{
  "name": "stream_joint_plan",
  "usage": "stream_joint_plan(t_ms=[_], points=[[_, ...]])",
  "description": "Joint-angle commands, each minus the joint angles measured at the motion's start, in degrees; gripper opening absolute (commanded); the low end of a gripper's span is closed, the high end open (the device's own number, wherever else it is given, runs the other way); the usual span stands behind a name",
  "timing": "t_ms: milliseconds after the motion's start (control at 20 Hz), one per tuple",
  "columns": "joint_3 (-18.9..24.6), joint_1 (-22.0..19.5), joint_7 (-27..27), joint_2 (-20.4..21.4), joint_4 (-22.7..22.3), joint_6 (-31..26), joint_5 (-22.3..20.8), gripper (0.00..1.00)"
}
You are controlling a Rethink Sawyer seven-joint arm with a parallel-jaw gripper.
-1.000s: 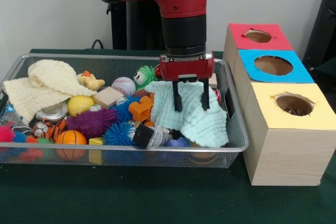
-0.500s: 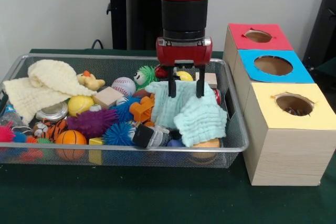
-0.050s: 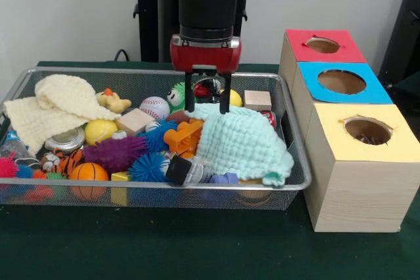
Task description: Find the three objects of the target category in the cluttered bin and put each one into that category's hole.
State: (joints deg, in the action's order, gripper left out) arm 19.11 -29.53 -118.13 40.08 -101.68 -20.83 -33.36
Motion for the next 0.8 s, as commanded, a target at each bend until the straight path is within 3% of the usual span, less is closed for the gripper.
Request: stream_joint_plan(t_ms=[50, 250, 800], points=[[0.4, -1.96, 5.84, -2.03, 0.02, -3.02, -4.15, 1.0], [1.41, -2.99, 6.97, -4.57, 1.47, -2.38, -4.7, 1.0], [2.63, -4.39, 8.54, -6.78, 3.08, -2.45, -4.99, 1.0]])
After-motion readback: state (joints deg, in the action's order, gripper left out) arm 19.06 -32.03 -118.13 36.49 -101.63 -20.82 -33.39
